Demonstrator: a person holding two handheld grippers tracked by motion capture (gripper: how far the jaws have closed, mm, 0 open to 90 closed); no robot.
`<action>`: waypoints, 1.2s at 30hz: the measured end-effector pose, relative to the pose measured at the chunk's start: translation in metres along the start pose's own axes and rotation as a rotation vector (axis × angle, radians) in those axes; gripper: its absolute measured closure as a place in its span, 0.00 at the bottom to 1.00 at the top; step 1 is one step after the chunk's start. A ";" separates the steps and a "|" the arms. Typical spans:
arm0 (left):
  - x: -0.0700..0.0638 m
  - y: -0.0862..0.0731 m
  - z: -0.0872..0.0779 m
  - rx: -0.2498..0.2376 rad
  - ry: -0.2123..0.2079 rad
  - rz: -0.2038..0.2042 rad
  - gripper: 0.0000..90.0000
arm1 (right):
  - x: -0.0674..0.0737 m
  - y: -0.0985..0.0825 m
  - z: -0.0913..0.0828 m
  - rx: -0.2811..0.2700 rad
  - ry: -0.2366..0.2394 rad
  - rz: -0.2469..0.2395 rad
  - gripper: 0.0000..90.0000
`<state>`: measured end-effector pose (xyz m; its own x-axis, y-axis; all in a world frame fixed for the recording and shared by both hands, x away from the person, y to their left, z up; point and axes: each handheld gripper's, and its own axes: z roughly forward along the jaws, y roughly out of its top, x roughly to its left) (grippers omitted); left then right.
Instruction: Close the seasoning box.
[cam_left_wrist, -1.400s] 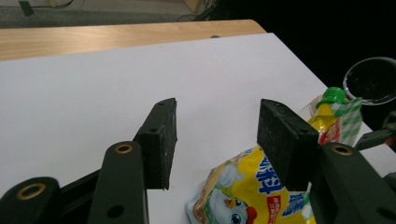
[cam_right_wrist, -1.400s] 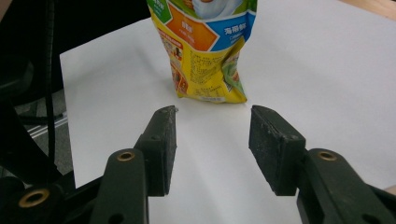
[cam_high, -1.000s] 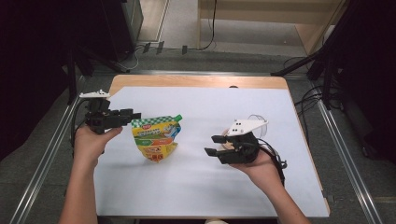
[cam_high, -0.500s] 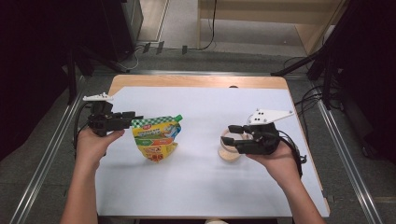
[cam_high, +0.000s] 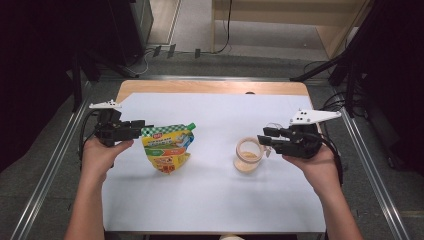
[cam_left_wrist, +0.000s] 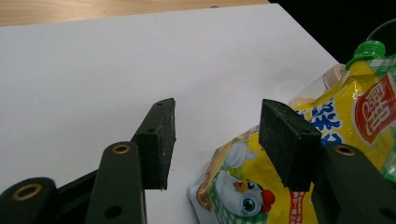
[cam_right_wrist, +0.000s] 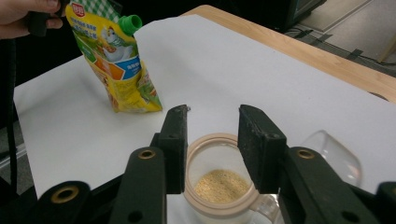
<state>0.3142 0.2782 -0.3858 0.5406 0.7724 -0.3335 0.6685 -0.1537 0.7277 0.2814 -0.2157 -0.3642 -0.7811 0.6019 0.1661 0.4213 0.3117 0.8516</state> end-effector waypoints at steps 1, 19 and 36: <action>0.000 0.000 0.000 0.002 -0.005 0.000 0.52 | -0.002 0.000 -0.002 -0.001 -0.002 0.004 0.75; 0.001 -0.002 0.002 0.009 -0.015 -0.009 0.51 | -0.033 -0.009 -0.033 -0.015 -0.094 0.074 0.99; 0.003 -0.003 0.003 0.012 -0.014 -0.010 0.51 | -0.058 -0.034 -0.016 0.040 -0.123 0.159 1.00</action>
<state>0.3154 0.2788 -0.3907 0.5407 0.7653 -0.3492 0.6801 -0.1534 0.7169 0.3048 -0.2730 -0.3946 -0.6423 0.7302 0.2329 0.5547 0.2331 0.7987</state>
